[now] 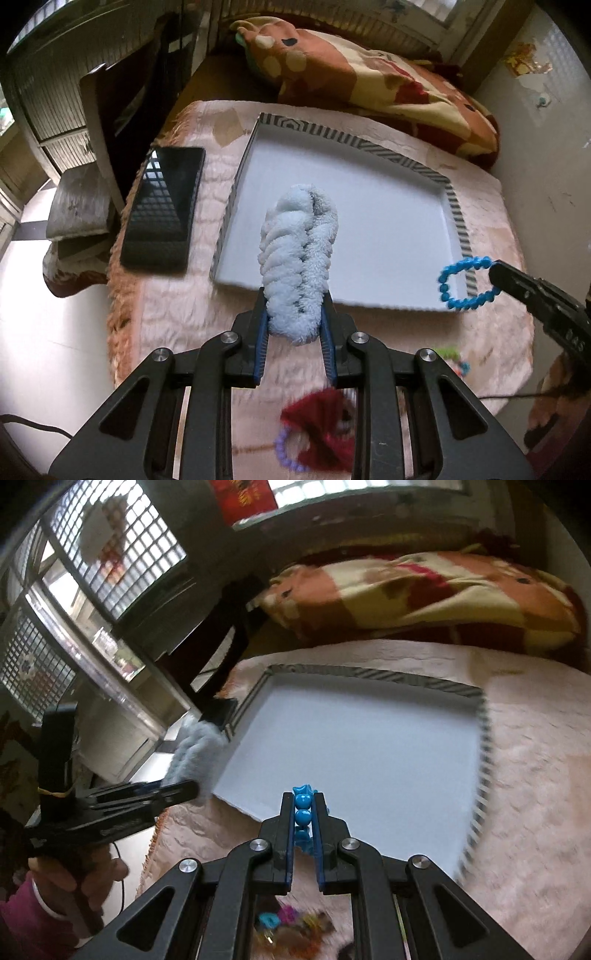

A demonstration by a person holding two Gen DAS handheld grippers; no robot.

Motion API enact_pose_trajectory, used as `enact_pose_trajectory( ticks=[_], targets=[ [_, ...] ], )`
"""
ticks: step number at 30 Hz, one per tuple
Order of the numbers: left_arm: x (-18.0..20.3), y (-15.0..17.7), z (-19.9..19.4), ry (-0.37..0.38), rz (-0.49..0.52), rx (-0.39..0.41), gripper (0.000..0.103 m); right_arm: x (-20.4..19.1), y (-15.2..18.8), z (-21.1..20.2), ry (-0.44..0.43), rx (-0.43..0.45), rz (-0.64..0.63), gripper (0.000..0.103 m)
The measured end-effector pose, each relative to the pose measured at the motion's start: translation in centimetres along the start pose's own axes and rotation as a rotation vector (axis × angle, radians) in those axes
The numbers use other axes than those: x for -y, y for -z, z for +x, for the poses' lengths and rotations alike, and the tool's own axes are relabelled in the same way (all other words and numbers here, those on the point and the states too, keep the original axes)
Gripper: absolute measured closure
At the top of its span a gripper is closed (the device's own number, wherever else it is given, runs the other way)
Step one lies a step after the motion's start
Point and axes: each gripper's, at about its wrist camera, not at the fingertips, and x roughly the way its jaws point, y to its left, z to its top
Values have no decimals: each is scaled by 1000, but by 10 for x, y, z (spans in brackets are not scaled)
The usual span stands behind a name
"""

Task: Organize jewelry
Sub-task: 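Carry both items into the striped tray and open both tools to release them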

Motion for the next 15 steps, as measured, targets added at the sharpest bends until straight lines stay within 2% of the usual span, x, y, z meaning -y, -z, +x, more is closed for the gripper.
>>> enact_pose_trajectory(
  ticks=[4, 7, 12, 15],
  targets=[
    [3, -21, 20, -41, -8, -8, 80, -17, -12, 37, -70, -62, -49, 95],
    [-1, -30, 38, -57, -44, -41, 80, -15, -19, 67, -103, -111, -49, 95],
    [-8, -31, 61, -106, -80, -82, 80, 10, -26, 110, -77, -183, -26, 95],
    [-8, -31, 69, -127, -92, -97, 80, 26, -30, 126, -63, -196, 0, 95]
  ],
)
